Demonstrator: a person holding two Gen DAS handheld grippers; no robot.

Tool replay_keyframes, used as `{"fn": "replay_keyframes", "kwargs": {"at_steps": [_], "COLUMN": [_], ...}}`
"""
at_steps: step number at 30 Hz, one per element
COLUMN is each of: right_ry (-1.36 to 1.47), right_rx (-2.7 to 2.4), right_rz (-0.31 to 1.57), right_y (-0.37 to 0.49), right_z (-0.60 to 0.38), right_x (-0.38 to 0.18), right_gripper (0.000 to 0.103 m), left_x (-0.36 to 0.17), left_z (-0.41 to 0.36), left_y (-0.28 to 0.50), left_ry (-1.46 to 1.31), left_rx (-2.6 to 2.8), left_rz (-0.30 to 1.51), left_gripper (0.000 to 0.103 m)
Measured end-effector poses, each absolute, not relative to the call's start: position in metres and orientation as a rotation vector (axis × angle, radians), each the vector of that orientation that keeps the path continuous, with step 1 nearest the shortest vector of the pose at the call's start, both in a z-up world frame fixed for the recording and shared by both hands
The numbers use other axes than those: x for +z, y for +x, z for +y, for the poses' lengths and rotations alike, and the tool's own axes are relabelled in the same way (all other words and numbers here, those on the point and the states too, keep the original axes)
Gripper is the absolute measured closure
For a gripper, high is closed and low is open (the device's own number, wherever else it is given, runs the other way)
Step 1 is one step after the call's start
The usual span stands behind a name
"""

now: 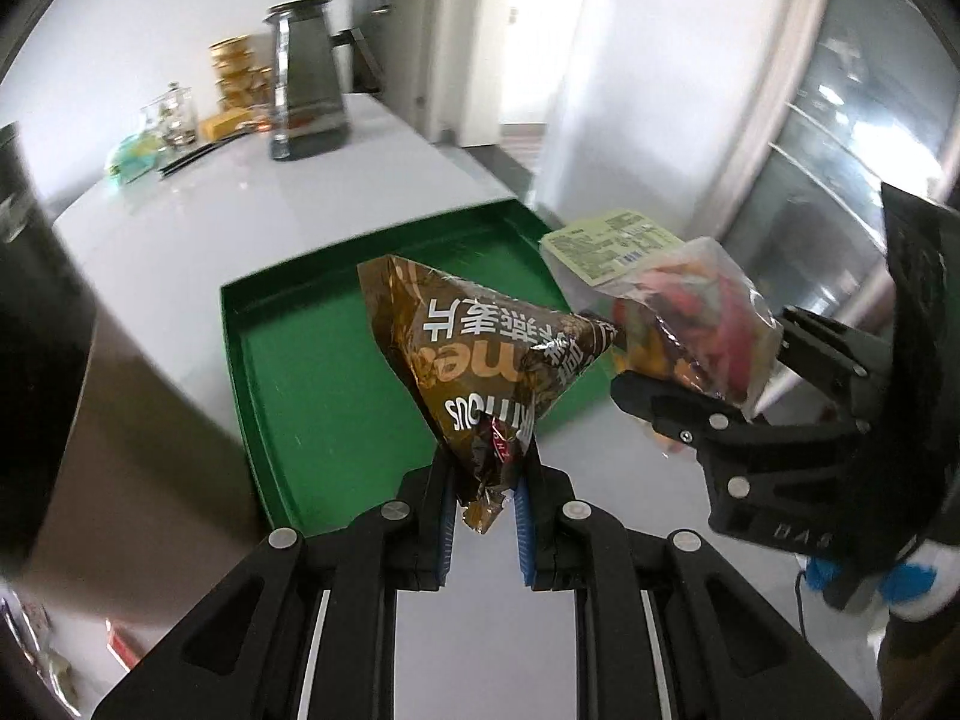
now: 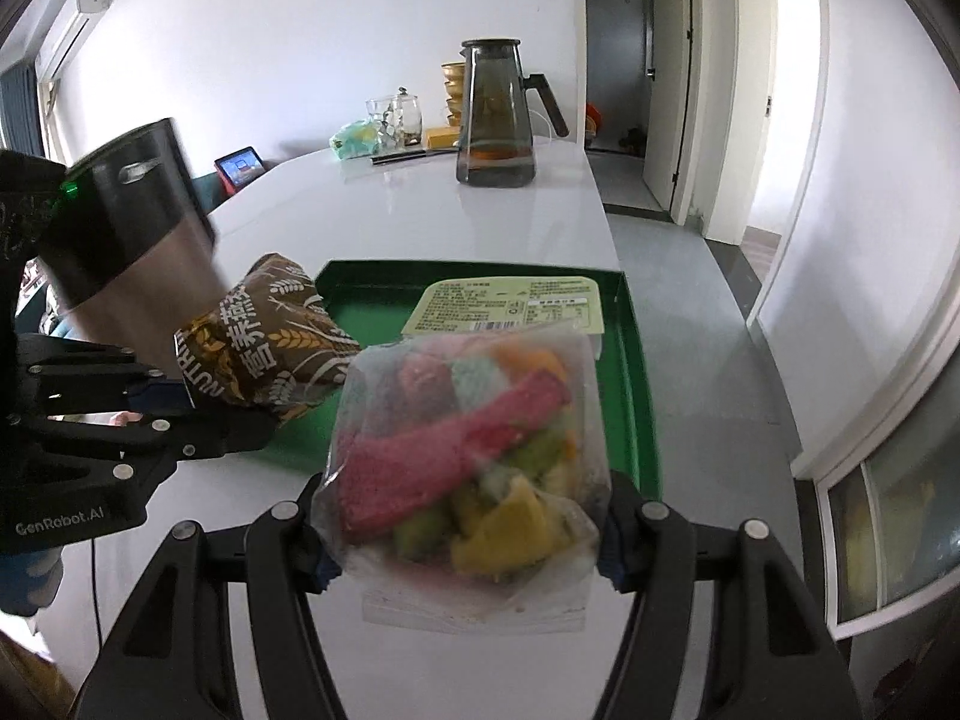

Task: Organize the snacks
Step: 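Carry the brown bag with the left gripper while the right carries the candy bag to the green tray, then lower both bags into the green tray and open both grippers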

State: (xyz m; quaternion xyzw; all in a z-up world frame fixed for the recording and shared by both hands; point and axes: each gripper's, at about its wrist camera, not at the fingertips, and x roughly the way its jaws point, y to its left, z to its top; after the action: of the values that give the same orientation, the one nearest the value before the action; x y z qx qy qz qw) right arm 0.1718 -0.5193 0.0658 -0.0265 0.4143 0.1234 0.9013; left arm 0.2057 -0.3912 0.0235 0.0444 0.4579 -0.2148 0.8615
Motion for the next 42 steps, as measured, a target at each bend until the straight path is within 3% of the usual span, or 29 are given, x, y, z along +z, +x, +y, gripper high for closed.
{"fn": "replay_keyframes", "kwargs": {"at_steps": [9,21,29,33,36,37,38,39,42], "right_ry": [-0.052,-0.038,-0.042,-0.037,-0.046,-0.047,-0.050,-0.051,-0.040], "right_rx": [0.259,0.230,0.218,0.220,0.213,0.215,0.212,0.209,0.209], "right_rz": [0.910,0.978,1.008,1.007,1.001,0.995,0.984,0.975,0.952], "right_y": [0.240,0.260,0.261,0.261,0.261,0.260,0.260,0.258,0.258], "right_z": [-0.531,-0.541,-0.541,-0.541,-0.541,-0.541,-0.541,-0.541,-0.544], "right_x": [0.027,-0.003,-0.014,-0.015,-0.014,-0.013,-0.011,-0.009,-0.003], "right_gripper": [0.063,0.061,0.058,0.056,0.050,0.039,0.014,0.001,0.000], "left_x": [-0.012,-0.040,-0.042,-0.038,-0.035,-0.034,-0.033,-0.032,-0.029], "left_z": [-0.404,-0.400,-0.398,-0.398,-0.400,-0.400,-0.399,-0.399,-0.398], "left_y": [0.250,0.263,0.265,0.265,0.263,0.263,0.263,0.263,0.261], "left_ry": [0.051,0.020,0.017,0.020,0.038,0.035,0.034,0.035,0.041], "left_rx": [-0.308,-0.201,-0.177,-0.180,-0.165,-0.163,-0.162,-0.158,-0.145], "left_rz": [1.035,1.114,1.116,1.102,1.082,1.077,1.075,1.068,1.052], "left_gripper": [0.089,0.088,0.079,0.067,0.059,0.054,0.052,0.050,0.048]}}
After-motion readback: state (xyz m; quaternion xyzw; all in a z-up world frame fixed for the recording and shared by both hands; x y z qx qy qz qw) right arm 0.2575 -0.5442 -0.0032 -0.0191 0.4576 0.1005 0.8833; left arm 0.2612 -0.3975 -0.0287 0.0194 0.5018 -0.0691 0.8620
